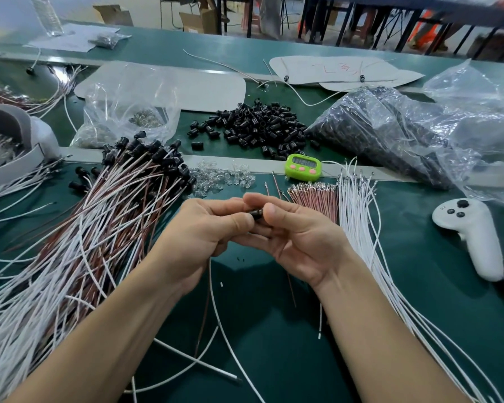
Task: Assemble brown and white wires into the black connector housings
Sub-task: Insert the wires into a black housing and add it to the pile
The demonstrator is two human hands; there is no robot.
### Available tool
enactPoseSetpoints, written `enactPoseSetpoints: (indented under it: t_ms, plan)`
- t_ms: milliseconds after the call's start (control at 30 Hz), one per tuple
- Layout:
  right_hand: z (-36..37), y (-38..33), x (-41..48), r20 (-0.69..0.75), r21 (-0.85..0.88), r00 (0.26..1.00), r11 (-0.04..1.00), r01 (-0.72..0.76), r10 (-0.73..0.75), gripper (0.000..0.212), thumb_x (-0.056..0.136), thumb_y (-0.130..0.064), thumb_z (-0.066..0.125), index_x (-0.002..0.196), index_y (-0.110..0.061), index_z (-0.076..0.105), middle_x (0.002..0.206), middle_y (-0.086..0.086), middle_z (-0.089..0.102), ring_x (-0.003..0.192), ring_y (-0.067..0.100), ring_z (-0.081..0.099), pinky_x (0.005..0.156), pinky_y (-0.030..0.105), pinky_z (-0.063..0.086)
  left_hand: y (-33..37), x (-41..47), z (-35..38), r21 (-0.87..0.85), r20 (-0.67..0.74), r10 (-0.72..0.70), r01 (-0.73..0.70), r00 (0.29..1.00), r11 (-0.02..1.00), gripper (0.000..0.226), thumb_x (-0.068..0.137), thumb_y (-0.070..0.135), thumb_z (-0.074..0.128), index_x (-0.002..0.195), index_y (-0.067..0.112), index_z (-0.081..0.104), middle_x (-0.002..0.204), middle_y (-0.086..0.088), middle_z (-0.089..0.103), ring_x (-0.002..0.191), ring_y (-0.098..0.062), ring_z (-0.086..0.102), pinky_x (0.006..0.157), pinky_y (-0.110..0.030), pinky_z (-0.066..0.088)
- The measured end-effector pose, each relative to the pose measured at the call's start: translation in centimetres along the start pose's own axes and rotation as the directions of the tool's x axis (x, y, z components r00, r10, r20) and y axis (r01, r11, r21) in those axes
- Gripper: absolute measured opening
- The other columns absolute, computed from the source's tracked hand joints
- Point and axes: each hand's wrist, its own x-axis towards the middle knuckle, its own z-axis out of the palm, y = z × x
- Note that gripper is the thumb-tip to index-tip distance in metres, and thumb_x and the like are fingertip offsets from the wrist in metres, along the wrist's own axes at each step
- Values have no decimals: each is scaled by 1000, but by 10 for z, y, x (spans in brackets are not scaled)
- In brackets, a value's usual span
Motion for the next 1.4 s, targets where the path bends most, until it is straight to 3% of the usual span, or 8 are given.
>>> enactPoseSetpoints:
  t_ms: [133,233,467,600,733,1233,1300,1400]
  plan:
    - [2,-1,0,-31,2,1000,1000,-1,1,20,73,-8,72,89,-4,82,103,20,75,83,28,77,78,45,64,-4,0,1,-13,-10,5,-5,1000,1000,21,79,16,70,95,6,79,81,-8,66,52,-6,30,44,-15,22]
    - [1,0,-1,-37,22,999,1000,9,-8,20,80,-4,64,87,-3,82,100,18,78,79,25,77,77,45,65,-5,2,1,-17,-34,-1,0,999,1000,12,86,6,72,93,9,81,81,-11,67,54,-8,30,44,-16,21]
    - [3,2,3,-88,42,996,999,26,-22,23,80,0,63,91,-5,83,99,19,78,85,28,78,77,41,65,-6,4,5,-56,-108,71,-77,992,995,24,90,-12,61,90,5,78,65,7,70,42,3,49,45,-4,37]
    - [1,1,2,-120,112,993,994,14,0,26,81,-1,63,98,-3,82,109,22,76,95,30,77,78,38,64,-9,8,5,-49,-153,20,-28,988,998,20,89,-1,68,88,12,83,64,-7,52,45,-6,27,42,-13,25]
    - [4,7,4,-129,134,992,991,7,10,23,83,-13,64,93,-5,83,104,16,78,96,26,77,80,37,63,-9,9,1,-74,-127,-9,-1,992,997,26,90,3,68,93,23,84,57,5,43,46,-5,23,41,-13,21]
    - [15,18,9,-233,116,971,990,86,-57,20,78,-15,65,80,-5,83,93,17,78,84,25,78,72,34,64,-13,10,-1,-21,-221,5,-10,975,1000,16,89,2,71,95,13,81,47,13,47,40,-1,31,41,-10,28]
    - [18,18,12,-248,152,968,984,88,-48,24,81,-22,65,80,-5,83,91,16,78,83,23,78,71,33,64,-11,12,2,-21,-229,4,-9,973,1000,16,91,8,70,87,17,82,46,15,44,40,-1,31,41,-10,28]
    - [18,22,15,-296,159,955,984,79,-29,34,96,-29,60,93,0,77,97,18,78,83,25,77,74,34,65,-9,15,1,-101,-241,-36,12,970,995,36,99,20,63,64,18,72,46,11,34,42,-7,23,39,-16,24]
